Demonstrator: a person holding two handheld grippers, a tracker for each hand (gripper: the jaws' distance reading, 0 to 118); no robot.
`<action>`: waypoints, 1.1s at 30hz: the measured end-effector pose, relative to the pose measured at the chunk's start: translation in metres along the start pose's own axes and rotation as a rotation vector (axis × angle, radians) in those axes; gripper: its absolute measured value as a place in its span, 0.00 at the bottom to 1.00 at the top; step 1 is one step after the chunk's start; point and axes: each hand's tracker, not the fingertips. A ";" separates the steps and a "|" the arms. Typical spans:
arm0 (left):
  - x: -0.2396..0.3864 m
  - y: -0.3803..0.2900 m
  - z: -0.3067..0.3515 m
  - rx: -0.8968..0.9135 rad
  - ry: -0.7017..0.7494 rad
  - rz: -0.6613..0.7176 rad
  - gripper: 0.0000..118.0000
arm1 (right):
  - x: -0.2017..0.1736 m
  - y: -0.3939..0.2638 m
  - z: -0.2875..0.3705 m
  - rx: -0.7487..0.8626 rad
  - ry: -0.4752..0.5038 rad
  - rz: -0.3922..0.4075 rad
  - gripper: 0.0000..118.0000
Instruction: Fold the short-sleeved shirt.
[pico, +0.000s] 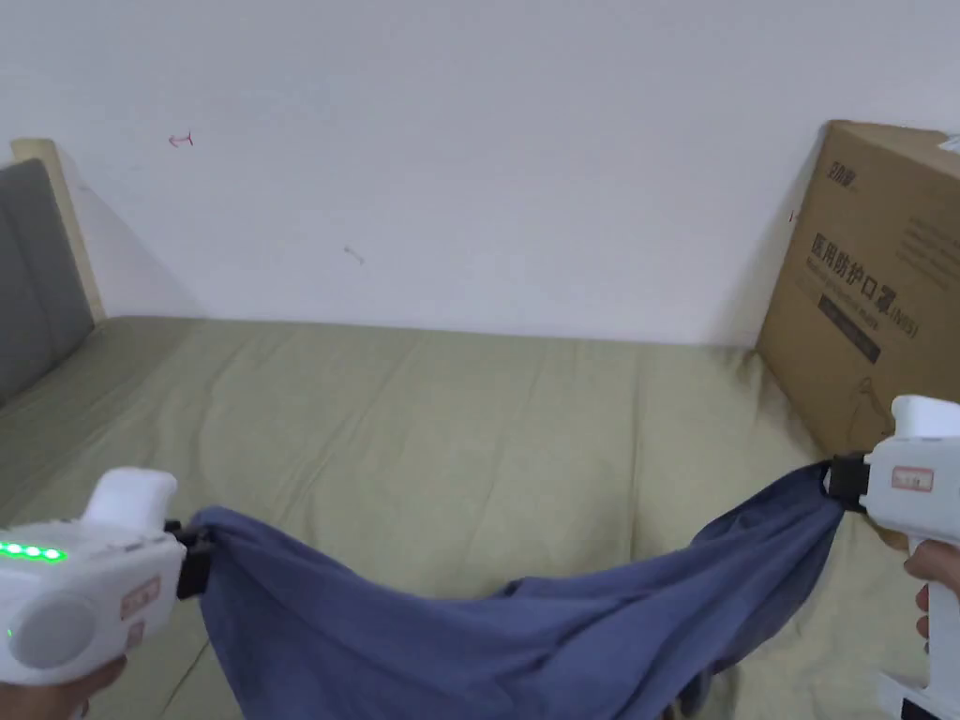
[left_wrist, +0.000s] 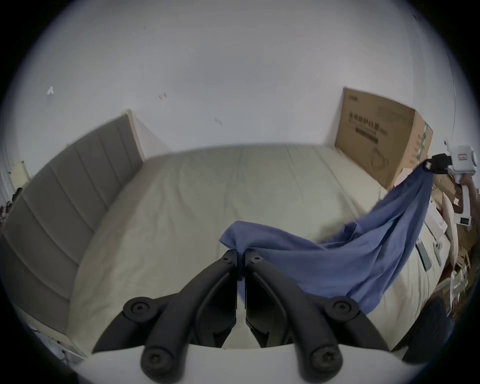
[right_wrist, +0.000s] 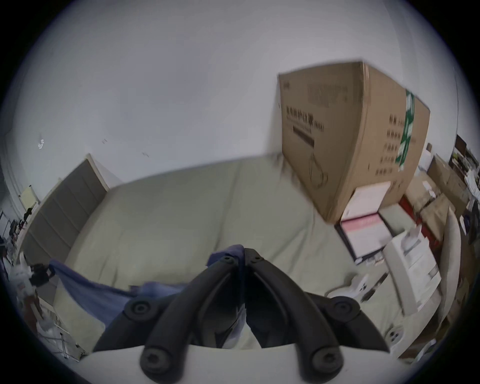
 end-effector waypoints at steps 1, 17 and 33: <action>-0.005 0.013 0.006 0.030 0.010 0.001 0.03 | -0.007 0.011 0.015 0.030 -0.006 0.030 0.02; -0.009 0.237 0.090 0.403 0.052 -0.019 0.03 | -0.043 0.186 0.145 0.431 -0.016 0.037 0.02; -0.007 0.251 -0.052 0.271 0.187 0.018 0.03 | -0.041 0.204 -0.019 0.393 -0.134 0.004 0.02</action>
